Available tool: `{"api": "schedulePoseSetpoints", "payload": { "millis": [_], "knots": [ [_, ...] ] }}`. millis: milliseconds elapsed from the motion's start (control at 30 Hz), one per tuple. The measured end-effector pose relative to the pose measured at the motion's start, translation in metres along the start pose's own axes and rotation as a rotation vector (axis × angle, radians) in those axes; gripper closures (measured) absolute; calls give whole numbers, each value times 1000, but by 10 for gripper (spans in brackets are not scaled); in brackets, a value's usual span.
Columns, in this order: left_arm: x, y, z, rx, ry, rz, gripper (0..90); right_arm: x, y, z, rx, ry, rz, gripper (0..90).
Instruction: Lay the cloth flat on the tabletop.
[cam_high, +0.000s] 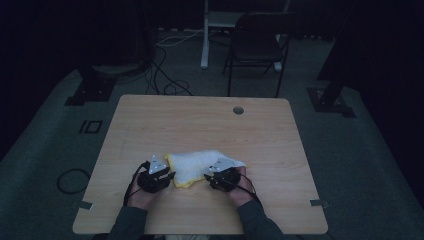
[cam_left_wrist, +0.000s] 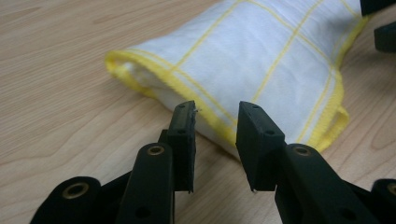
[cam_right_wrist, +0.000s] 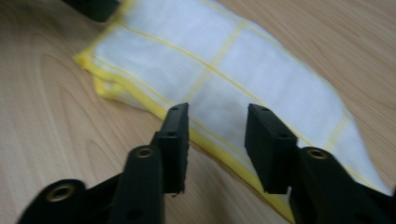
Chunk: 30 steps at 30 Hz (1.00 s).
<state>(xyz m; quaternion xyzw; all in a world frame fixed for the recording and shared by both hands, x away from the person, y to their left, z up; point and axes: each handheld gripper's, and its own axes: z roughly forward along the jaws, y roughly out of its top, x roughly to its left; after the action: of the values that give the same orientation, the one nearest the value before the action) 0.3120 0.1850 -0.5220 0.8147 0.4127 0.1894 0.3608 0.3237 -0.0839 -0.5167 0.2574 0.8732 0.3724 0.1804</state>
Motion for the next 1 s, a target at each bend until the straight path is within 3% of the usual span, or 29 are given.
{"api": "schedulePoseSetpoints", "payload": {
  "millis": [200,533,767,1000],
  "knots": [
    [7,-2,-5,-17,21,-23,687,10,7,9,2,35,-23,731],
    [10,-4,-5,-15,29,-37,686,31,20,24,0,80,-67,618],
    [12,-5,-6,-18,34,-47,686,38,23,35,17,76,-103,568],
    [12,-5,-6,-18,34,-43,686,33,27,36,0,96,-71,749]
  ]
}}
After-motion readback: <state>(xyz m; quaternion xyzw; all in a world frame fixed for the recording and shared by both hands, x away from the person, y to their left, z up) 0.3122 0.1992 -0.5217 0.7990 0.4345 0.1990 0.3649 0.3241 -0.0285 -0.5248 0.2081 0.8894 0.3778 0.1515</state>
